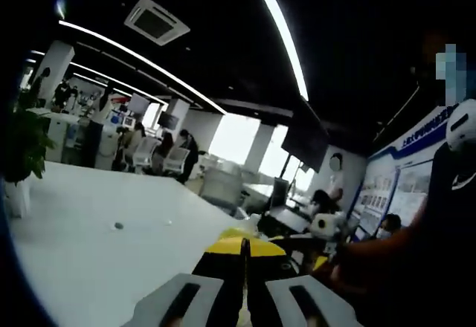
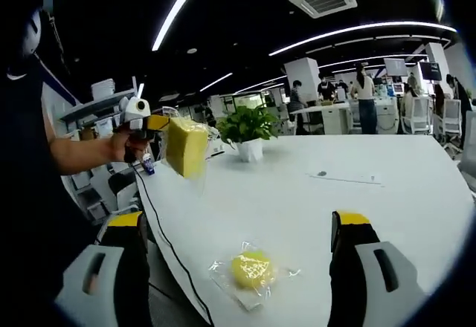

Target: Compare the silicone blocks by pressing each to a similar depth, holding the contact briefly, and releasing to observe deformation and rebound differences across the visible hardness samples.

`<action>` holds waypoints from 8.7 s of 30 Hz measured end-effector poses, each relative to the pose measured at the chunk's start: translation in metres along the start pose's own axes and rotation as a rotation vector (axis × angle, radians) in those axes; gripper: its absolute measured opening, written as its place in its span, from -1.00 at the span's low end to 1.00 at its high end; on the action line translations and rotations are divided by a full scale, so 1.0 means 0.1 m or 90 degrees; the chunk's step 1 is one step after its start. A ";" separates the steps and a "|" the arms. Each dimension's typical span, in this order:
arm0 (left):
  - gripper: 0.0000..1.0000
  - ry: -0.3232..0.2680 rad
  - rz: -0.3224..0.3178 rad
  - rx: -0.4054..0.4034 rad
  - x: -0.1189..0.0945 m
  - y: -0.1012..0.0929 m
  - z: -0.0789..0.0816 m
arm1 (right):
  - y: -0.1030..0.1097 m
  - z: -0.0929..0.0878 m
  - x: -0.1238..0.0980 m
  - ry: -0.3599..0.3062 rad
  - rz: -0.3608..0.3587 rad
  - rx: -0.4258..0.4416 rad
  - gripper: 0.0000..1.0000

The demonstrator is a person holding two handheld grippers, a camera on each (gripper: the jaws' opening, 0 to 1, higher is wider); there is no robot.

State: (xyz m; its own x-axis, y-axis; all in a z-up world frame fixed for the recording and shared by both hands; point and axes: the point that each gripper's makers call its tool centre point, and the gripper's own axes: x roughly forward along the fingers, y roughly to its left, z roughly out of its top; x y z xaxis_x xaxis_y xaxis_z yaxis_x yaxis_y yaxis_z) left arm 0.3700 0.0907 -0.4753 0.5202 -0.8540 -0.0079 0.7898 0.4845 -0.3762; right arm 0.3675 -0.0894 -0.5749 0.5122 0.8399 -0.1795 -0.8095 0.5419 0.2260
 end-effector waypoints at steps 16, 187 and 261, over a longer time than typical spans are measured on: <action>-1.00 -0.006 -0.063 -0.003 0.01 -0.36 0.10 | 0.32 0.17 0.26 -0.004 0.096 0.002 0.93; -1.00 -0.013 -0.127 -0.014 0.14 -0.82 0.11 | 1.28 0.59 0.58 0.021 0.328 0.063 -0.87; -1.00 -0.034 -0.062 -0.174 0.10 -0.39 0.11 | -0.26 -0.32 -0.40 0.051 -0.149 -0.040 0.93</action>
State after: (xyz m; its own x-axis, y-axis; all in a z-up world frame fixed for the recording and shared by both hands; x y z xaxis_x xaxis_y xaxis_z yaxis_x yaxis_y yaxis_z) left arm 0.3483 0.0651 -0.4510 0.4682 -0.8794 0.0859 0.7234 0.3257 -0.6088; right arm 0.3592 -0.1382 -0.6043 0.6650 0.6858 -0.2956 -0.6894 0.7159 0.1101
